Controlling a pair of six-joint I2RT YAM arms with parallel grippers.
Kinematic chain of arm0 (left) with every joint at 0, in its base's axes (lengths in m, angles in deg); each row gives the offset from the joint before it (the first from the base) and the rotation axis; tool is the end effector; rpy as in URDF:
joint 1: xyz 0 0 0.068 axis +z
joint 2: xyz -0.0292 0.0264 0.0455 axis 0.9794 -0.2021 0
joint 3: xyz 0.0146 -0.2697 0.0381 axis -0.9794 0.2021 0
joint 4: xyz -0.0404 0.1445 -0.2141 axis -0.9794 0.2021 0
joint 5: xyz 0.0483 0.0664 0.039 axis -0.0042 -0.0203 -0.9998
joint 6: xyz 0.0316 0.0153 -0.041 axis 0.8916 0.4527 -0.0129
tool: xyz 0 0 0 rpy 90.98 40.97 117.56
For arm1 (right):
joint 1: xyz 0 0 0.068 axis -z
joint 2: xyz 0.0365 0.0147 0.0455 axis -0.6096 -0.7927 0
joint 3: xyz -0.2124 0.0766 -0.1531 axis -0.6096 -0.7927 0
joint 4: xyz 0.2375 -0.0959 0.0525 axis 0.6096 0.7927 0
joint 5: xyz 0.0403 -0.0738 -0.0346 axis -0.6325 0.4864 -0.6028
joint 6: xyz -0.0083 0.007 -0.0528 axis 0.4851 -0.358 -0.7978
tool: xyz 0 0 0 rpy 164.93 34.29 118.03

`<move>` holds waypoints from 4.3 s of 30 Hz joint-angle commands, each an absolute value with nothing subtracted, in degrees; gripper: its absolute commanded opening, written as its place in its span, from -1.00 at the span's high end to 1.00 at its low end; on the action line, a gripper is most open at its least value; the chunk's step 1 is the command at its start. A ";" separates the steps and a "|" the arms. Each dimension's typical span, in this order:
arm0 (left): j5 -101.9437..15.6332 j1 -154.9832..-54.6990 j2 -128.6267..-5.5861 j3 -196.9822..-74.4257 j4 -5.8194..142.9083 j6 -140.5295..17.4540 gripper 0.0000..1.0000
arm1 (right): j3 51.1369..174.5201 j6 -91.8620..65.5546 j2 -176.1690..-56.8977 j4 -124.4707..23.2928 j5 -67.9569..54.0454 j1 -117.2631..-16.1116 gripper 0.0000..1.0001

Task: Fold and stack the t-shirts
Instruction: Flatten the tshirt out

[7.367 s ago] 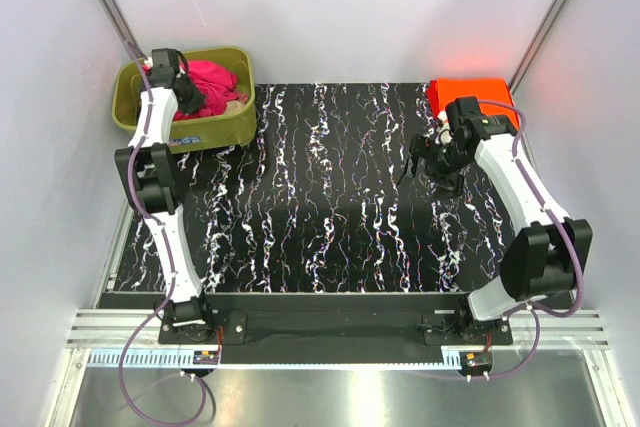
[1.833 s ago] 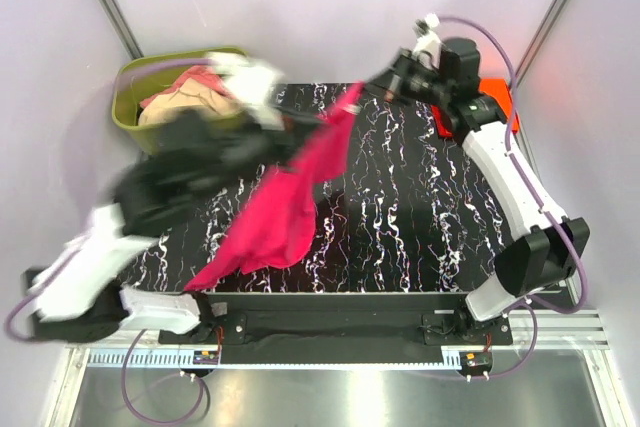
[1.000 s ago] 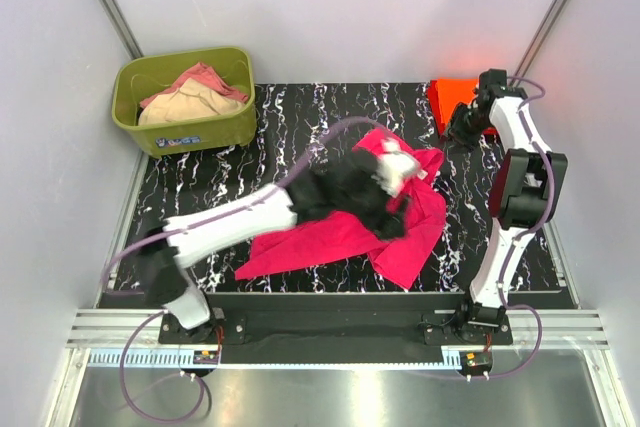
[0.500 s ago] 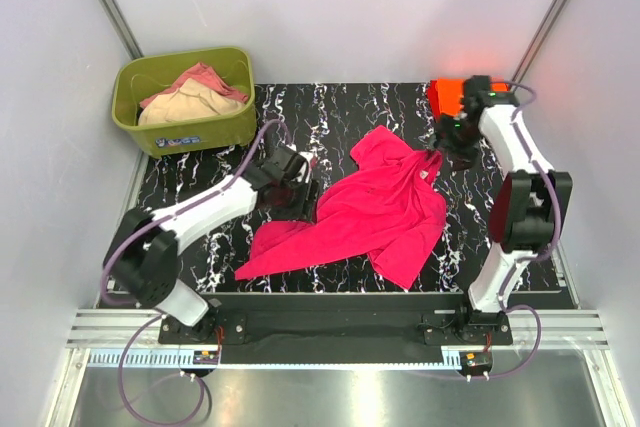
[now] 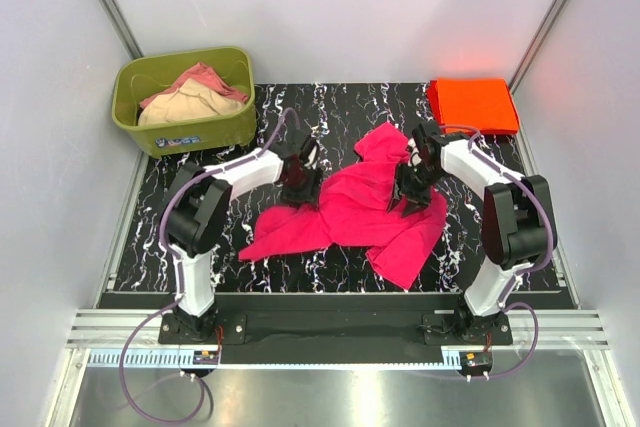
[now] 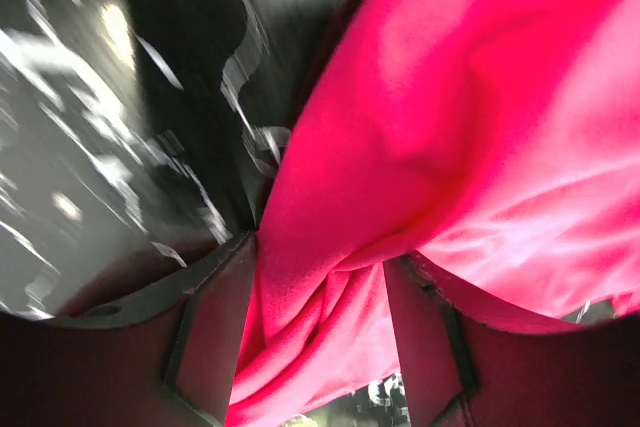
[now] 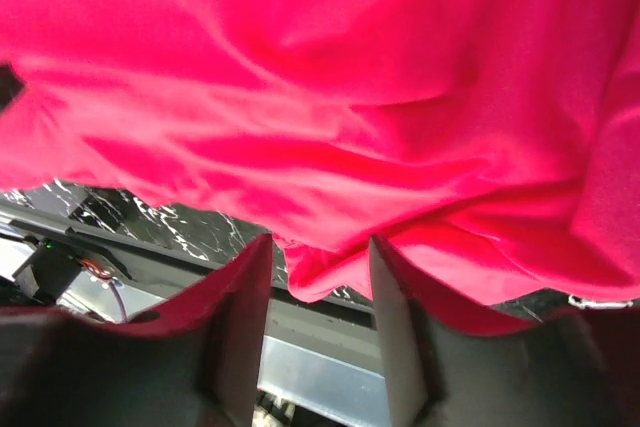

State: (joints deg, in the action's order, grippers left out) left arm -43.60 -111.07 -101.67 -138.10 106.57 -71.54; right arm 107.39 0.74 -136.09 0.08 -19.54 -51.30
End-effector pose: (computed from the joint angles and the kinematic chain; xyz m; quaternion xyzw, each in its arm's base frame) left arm 0.3166 -0.2093 0.1650 0.1066 0.9787 -0.1337 0.1133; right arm 0.3136 0.0894 0.1943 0.0470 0.9808 0.1884 0.0162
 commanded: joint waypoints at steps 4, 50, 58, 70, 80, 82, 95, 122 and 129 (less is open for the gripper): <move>-47.36 -106.82 -101.23 -146.41 108.43 -69.38 -0.21 | 112.60 2.09 -134.59 0.05 -20.23 -51.45 -0.29; -38.93 -71.14 -66.23 -102.56 105.28 -117.37 0.02 | 101.35 3.15 -116.14 2.52 -25.07 -51.45 -0.55; -38.58 -71.22 -68.87 -103.35 105.36 -116.05 0.06 | 101.18 3.41 -116.49 2.43 -24.98 -51.45 -0.55; -39.11 -71.05 -71.15 -104.58 105.63 -114.39 0.08 | 100.91 4.20 -116.84 2.34 -24.54 -51.45 -0.55; -39.55 -71.14 -71.24 -104.32 104.05 -113.50 0.43 | 99.43 5.78 -115.87 2.25 -23.75 -51.45 -0.55; -39.11 -71.13 -71.42 -104.32 103.61 -113.24 0.51 | 98.72 6.48 -115.79 2.16 -23.75 -51.45 -0.55; -36.14 -71.31 -67.38 -107.48 103.09 -104.29 1.00 | 83.36 21.24 -110.36 1.91 -20.32 -51.36 -0.37; -32.17 -73.59 -65.44 -108.27 100.00 -95.66 1.00 | 66.81 34.26 -106.99 -6.71 -21.55 -51.80 -0.03; -31.55 -73.51 -65.97 -109.06 99.56 -96.54 1.00 | 68.48 36.98 -111.03 -6.01 -20.15 -52.59 -0.03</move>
State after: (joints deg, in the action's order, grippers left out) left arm -33.57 -73.39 -65.76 -107.26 101.91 -96.48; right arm 66.56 34.18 -109.89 -6.37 -21.25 -51.89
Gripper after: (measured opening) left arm 0.020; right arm 0.514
